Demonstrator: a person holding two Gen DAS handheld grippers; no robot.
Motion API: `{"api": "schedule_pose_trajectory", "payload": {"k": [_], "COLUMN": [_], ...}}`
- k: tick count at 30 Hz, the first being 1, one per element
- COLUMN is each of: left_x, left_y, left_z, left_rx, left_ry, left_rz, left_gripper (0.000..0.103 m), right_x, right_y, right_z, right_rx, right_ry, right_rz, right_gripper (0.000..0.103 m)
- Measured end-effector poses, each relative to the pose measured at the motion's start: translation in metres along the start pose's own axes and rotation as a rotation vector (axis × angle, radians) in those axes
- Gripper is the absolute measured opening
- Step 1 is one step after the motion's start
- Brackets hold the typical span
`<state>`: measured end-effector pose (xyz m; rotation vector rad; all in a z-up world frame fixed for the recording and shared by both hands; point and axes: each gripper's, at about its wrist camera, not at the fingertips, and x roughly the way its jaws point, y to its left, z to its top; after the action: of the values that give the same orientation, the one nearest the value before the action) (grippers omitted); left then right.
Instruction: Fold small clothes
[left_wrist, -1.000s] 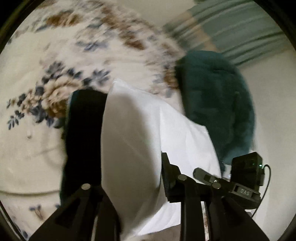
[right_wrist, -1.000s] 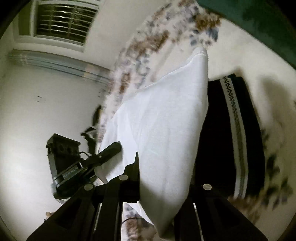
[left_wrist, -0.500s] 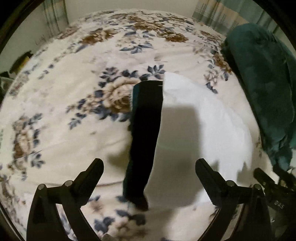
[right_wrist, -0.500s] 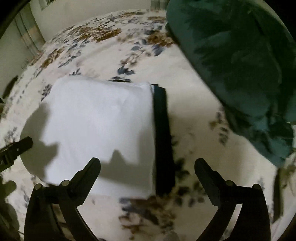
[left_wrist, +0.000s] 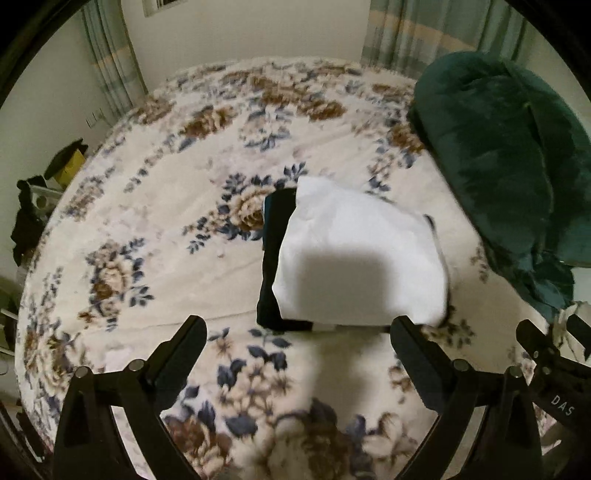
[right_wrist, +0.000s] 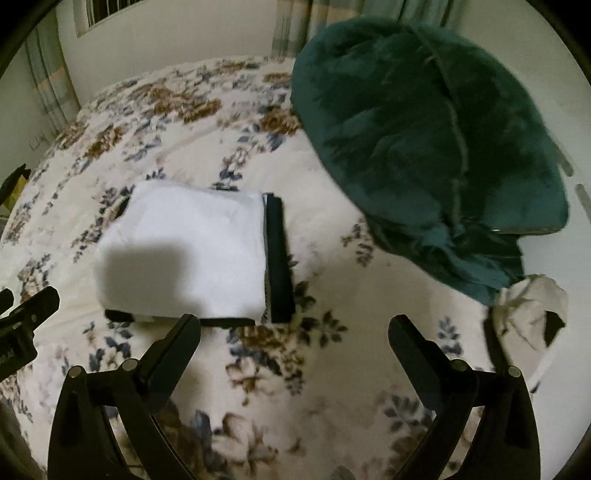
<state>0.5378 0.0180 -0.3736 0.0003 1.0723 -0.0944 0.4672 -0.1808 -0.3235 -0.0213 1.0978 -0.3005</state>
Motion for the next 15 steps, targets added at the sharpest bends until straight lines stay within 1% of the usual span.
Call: {"api": "schedule_pose_trajectory", "payload": {"k": [7, 15], "left_x": [-0.100, -0.215], "left_y": [-0.011, -0.015], "left_z": [-0.019, -0.052], "left_rx": [0.026, 0.037], "left_ry": [-0.061, -0.127], "left_rz": [0.000, 0.000], "left_gripper": [0.102, 0.102], "right_x": [-0.125, -0.258], "right_y": [-0.026, -0.056], "right_z": [-0.024, -0.056], "right_rx": [0.016, 0.030], "right_ry": [-0.091, -0.195], "right_rz": [-0.002, 0.002], "right_gripper": [0.103, 0.103]}}
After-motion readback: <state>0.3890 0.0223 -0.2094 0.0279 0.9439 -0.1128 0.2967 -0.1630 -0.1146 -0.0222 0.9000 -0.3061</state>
